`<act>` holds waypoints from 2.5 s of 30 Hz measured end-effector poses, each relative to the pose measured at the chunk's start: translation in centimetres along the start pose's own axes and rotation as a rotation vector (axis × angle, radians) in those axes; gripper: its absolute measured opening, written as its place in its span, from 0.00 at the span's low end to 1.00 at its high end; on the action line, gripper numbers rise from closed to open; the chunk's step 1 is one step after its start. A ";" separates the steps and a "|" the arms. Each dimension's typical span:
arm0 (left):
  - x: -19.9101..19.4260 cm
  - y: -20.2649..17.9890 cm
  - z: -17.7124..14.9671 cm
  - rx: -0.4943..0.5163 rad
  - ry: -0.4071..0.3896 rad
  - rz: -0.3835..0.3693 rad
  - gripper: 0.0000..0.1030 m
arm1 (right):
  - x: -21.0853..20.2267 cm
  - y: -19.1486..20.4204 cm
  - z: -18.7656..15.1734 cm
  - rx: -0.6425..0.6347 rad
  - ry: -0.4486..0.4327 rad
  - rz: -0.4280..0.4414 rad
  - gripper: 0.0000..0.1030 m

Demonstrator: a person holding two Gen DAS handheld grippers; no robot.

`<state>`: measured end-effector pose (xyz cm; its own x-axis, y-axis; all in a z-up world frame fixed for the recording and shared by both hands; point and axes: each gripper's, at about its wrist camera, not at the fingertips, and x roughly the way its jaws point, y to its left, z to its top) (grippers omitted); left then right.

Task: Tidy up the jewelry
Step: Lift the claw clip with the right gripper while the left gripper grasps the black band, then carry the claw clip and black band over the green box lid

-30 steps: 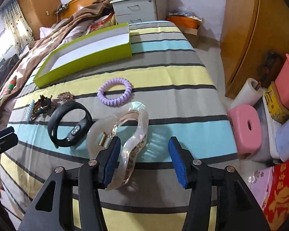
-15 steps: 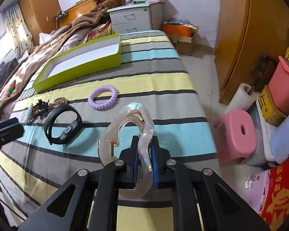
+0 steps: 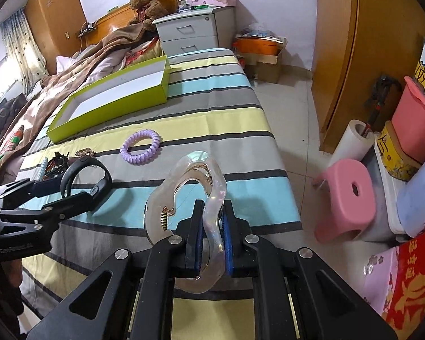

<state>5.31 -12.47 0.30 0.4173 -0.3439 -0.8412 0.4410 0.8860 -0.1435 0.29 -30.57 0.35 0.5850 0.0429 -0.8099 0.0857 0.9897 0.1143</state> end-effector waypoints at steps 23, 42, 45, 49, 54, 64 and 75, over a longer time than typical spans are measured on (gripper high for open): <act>-1.1 0.9 0.9 -0.017 -0.028 -0.016 0.18 | -0.2 0.6 1.4 -0.019 -0.016 -0.002 0.12; -4.2 5.3 3.5 -0.095 -0.126 0.033 0.16 | -1.7 3.4 5.8 -0.077 -0.096 0.011 0.12; -4.8 6.4 4.3 -0.119 -0.146 0.037 0.16 | -1.8 4.1 7.2 -0.095 -0.115 0.019 0.12; -5.3 7.7 5.4 -0.131 -0.165 0.051 0.16 | -1.6 5.0 9.1 -0.117 -0.132 0.031 0.12; -5.7 9.8 7.0 -0.156 -0.192 0.054 0.16 | -0.6 6.2 11.6 -0.148 -0.130 0.056 0.12; -5.6 13.5 10.0 -0.202 -0.206 0.059 0.16 | 2.9 8.6 16.9 -0.198 -0.097 0.090 0.12; -2.5 17.6 12.2 -0.278 -0.173 0.040 0.16 | 9.4 10.1 20.4 -0.210 0.004 0.131 0.12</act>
<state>21.73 0.17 6.22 0.5689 -0.3339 -0.7516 0.1979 0.9426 -0.2690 23.15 -22.97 5.63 0.5772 0.1724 -0.7982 -0.1598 0.9824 0.0966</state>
